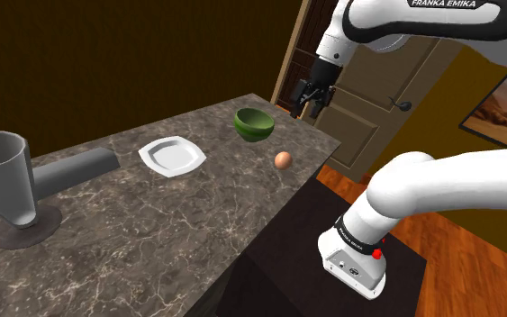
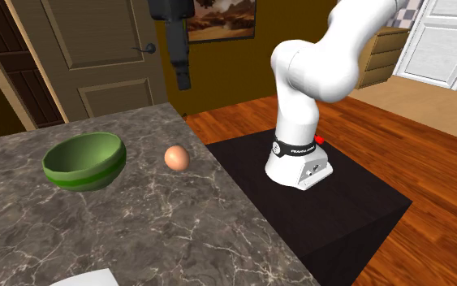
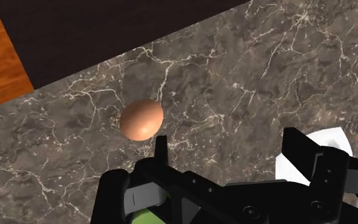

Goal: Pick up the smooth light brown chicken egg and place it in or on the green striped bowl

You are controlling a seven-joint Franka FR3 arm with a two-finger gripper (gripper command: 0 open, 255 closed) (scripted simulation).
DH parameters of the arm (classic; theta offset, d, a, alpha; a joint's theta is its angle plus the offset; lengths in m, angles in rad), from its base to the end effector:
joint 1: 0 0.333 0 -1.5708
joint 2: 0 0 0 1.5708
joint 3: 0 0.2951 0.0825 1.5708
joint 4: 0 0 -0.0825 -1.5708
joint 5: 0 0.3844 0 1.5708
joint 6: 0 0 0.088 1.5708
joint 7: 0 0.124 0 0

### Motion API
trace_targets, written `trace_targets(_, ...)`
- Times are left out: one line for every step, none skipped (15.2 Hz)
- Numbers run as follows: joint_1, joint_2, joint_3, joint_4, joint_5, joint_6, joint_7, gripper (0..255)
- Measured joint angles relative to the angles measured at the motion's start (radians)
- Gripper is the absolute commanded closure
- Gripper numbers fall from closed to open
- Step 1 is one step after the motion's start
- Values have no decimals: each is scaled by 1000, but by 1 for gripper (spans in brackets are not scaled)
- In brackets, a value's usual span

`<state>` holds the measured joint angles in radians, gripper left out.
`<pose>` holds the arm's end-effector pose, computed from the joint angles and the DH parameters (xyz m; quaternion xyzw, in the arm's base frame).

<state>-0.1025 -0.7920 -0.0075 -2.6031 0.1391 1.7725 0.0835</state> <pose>0.3239 -0.0212 0.4614 -0.9912 0.1103 0.0184 0.0707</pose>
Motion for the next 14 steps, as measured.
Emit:
trace_targets(-15, 6, -6, -34, 6, 47, 14, 0)
trace_targets(-29, 10, -12, -55, 14, 83, 31, 0)
trace_targets(-44, 5, -18, -99, 21, 131, 44, 0)
trace_targets(-60, 14, -27, -123, 26, 174, 55, 0)
trace_targets(-72, 21, -31, -155, 37, 221, 71, 0)
trace_targets(-83, 34, -36, -178, 47, 266, 84, 0)
trace_targets(-91, 56, -38, -205, 62, 323, 100, 0)
trace_targets(-103, 69, -44, -231, 73, 372, 111, 0)
trace_targets(-115, 83, -54, -257, 84, 421, 118, 0)
trace_targets(-121, 108, -59, -277, 101, 476, 129, 0)
trace_targets(-122, 130, -61, -302, 122, 534, 142, 0)
trace_targets(-126, 152, -69, -325, 142, 589, 149, 0)
trace_targets(-127, 189, -82, -341, 165, 650, 148, 0)
trace_targets(-124, 222, -95, -360, 192, 711, 147, 0)
